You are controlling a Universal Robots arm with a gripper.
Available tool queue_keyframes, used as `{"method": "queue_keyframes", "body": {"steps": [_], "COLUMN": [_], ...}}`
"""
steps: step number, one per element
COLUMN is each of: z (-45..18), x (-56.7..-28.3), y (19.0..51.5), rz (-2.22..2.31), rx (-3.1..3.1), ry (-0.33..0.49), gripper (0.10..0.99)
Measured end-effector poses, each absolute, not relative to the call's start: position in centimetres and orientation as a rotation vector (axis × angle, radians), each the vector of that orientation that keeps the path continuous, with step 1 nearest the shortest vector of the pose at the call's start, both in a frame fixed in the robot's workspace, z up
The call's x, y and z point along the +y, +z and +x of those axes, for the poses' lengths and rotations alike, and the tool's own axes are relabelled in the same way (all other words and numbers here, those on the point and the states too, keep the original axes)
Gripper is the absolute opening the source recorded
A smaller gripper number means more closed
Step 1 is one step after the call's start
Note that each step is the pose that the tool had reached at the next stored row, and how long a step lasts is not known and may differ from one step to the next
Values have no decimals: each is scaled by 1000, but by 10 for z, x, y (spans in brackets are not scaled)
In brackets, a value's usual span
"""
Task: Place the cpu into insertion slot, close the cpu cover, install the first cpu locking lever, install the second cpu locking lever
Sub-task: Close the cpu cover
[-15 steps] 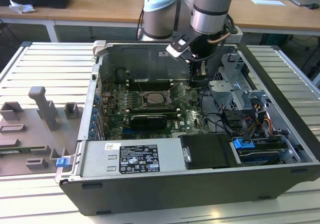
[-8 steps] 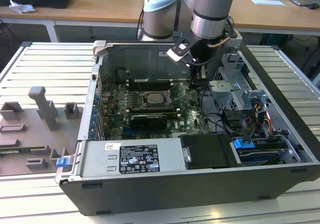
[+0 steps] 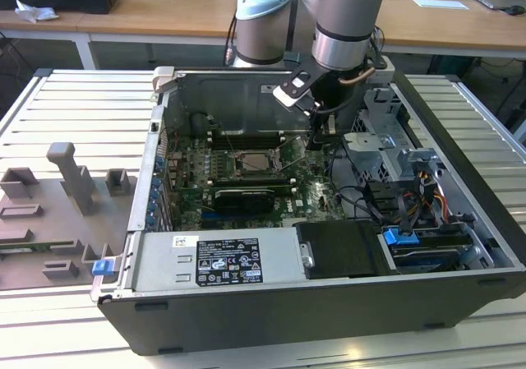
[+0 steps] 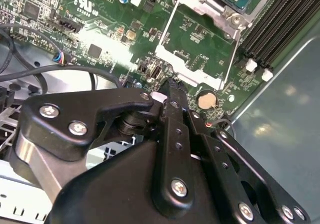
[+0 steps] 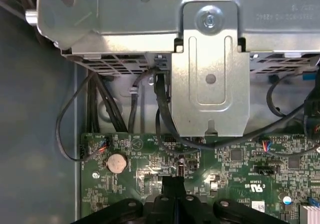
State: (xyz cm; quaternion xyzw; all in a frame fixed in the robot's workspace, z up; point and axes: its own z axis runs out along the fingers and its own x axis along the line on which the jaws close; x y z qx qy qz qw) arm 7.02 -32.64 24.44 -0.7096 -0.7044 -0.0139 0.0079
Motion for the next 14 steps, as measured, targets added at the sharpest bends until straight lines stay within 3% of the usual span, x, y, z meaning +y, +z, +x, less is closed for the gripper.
{"method": "queue_keyframes", "body": {"steps": [14], "z": [49], "x": [-326], "y": [247], "rz": [-2215], "rx": [-2199], "ry": [-36], "gripper": [106]}}
